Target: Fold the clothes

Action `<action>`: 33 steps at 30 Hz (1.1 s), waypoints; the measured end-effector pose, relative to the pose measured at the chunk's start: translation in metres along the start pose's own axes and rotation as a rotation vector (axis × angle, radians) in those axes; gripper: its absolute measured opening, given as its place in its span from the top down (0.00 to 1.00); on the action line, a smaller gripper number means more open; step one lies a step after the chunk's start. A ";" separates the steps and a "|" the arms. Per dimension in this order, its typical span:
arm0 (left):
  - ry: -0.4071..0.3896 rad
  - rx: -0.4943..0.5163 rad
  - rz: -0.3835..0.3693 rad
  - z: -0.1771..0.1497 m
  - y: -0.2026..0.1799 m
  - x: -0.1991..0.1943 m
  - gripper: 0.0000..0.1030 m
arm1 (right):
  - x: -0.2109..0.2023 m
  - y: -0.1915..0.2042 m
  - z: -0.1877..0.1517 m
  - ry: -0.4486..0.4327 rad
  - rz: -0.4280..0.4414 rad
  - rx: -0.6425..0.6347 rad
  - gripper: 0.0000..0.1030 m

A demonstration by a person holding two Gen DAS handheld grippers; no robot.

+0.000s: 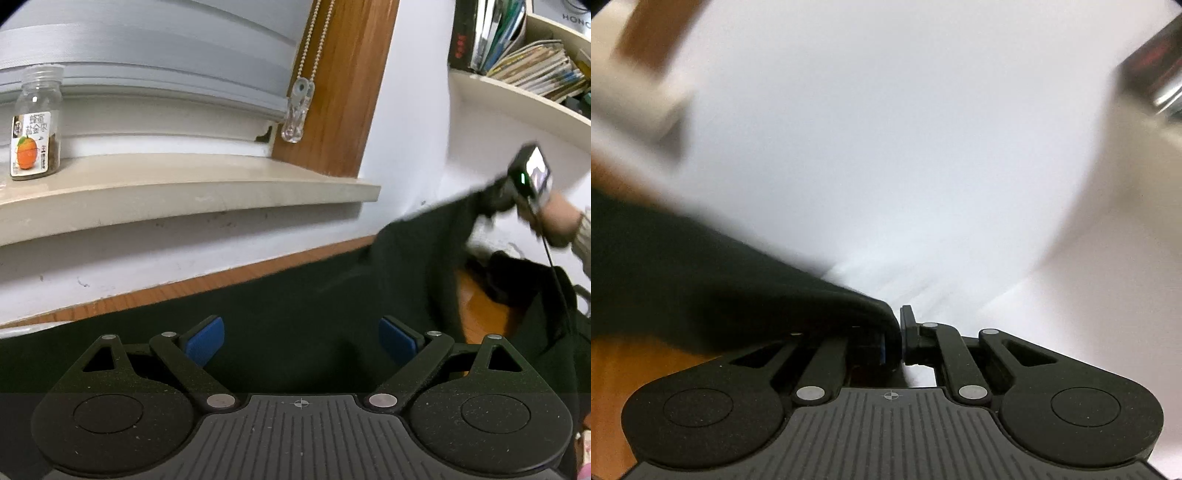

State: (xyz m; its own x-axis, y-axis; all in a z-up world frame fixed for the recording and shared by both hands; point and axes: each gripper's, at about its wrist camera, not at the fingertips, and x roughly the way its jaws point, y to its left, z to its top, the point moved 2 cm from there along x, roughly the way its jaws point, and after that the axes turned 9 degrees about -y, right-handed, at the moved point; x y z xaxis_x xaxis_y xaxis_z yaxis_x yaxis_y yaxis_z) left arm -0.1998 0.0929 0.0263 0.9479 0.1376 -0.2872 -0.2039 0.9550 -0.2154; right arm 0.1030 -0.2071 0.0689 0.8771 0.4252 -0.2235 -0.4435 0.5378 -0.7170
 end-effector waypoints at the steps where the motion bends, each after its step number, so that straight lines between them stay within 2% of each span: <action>1: 0.001 -0.001 0.001 0.000 0.000 0.000 0.10 | -0.003 -0.011 0.006 -0.039 -0.048 -0.006 0.91; 3: 0.004 0.000 0.000 0.000 0.000 0.001 0.10 | -0.010 -0.024 0.005 -0.108 -0.105 0.007 0.89; 5: 0.006 0.002 -0.001 0.000 -0.001 0.001 0.10 | -0.012 -0.026 -0.011 -0.127 -0.134 0.002 0.84; 7: 0.008 0.004 -0.002 0.000 -0.002 0.001 0.10 | -0.002 -0.022 -0.039 -0.051 -0.095 0.011 0.82; 11: 0.014 0.006 -0.003 0.000 -0.001 0.002 0.10 | 0.014 -0.014 -0.099 0.146 0.072 0.097 0.64; 13: 0.017 0.006 -0.001 0.000 -0.001 0.003 0.09 | 0.013 -0.026 -0.116 0.166 0.094 0.206 0.55; 17: 0.022 0.005 0.002 -0.001 -0.001 0.003 0.09 | 0.008 -0.060 -0.135 0.184 0.158 0.485 0.55; 21: 0.027 0.005 0.005 -0.001 -0.001 0.004 0.09 | -0.004 -0.090 -0.147 0.141 0.212 0.796 0.55; 23: 0.030 0.005 0.007 -0.001 -0.001 0.004 0.09 | -0.003 -0.092 -0.150 0.137 0.232 0.905 0.55; 26: 0.031 0.003 0.008 -0.001 -0.001 0.004 0.09 | 0.000 -0.096 -0.160 0.140 0.246 1.010 0.55; 30: 0.031 0.002 0.009 -0.001 0.000 0.005 0.09 | 0.009 -0.088 -0.163 0.154 0.259 1.069 0.55; 33: 0.032 0.003 0.009 -0.001 0.000 0.005 0.09 | 0.020 -0.081 -0.160 0.183 0.250 1.067 0.54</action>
State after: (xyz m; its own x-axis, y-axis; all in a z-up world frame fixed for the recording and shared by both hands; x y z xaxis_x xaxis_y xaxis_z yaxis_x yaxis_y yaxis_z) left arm -0.1954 0.0933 0.0241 0.9377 0.1375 -0.3190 -0.2113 0.9547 -0.2096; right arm 0.1856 -0.3588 0.0166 0.7158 0.5429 -0.4393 -0.4659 0.8398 0.2788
